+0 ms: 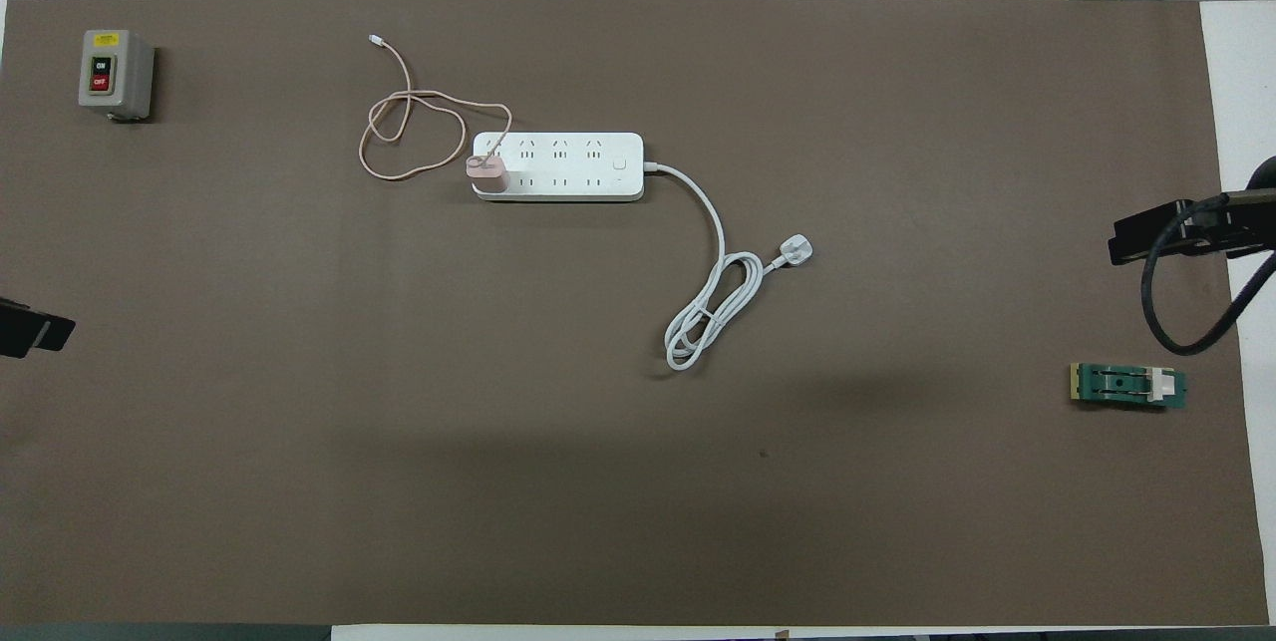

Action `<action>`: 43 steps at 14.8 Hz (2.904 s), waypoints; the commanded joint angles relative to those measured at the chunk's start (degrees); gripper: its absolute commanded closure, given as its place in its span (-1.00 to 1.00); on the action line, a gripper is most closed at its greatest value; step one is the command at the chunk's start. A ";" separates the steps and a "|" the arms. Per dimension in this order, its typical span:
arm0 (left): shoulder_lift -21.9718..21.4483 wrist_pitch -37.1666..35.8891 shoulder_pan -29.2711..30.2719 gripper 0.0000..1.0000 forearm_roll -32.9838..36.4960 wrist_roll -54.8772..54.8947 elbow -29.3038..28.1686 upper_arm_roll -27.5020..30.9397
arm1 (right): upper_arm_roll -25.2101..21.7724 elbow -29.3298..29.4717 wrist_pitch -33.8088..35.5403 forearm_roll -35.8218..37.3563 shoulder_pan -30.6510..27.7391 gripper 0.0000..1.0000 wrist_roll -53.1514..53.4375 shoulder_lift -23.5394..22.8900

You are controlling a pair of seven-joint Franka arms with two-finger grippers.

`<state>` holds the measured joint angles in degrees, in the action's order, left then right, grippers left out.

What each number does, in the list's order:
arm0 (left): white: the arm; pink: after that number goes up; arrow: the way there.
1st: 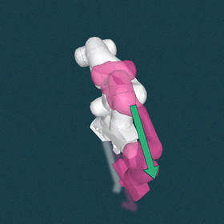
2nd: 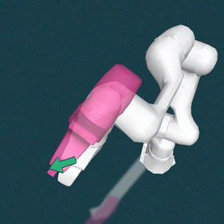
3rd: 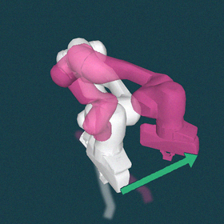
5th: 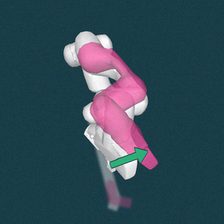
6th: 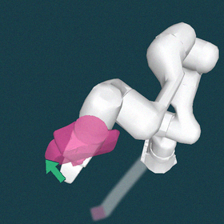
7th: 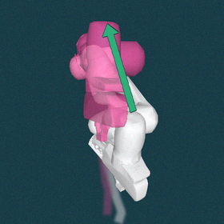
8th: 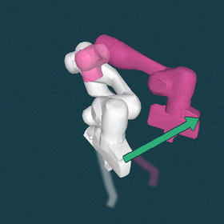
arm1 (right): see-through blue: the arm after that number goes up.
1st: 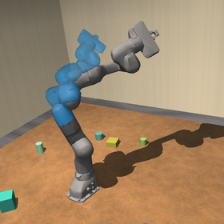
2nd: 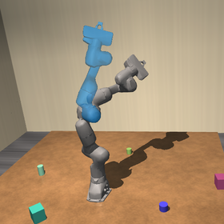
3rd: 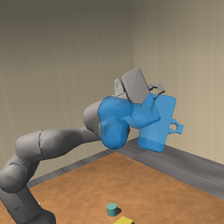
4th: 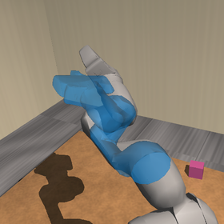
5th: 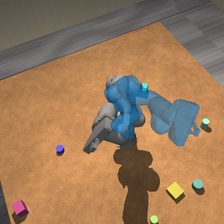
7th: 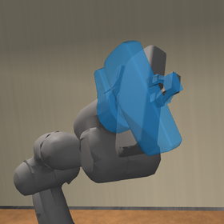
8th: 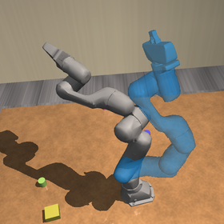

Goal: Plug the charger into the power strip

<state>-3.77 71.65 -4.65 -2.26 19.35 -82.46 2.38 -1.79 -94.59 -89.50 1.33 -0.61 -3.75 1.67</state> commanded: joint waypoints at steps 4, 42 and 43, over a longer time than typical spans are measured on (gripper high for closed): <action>-4.05 0.08 3.07 -1.00 0.41 -18.65 -2.53 -0.45 | 0.74 -1.30 -0.50 0.69 -0.80 -1.00 0.94 1.23; 3.06 7.37 2.28 -1.00 2.44 -18.30 -5.61 -1.15 | 0.74 -1.30 0.11 0.69 -0.80 -1.00 0.85 1.23; 2.89 7.45 2.36 -1.00 2.44 -18.30 -5.78 -1.33 | 0.74 -1.30 0.11 0.69 -0.80 -1.00 0.85 1.23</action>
<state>0.53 79.62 -1.96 -1.14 1.09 -87.02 1.21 -1.80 -94.61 -89.45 1.33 -0.61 -3.75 1.67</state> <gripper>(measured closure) 0.000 0.000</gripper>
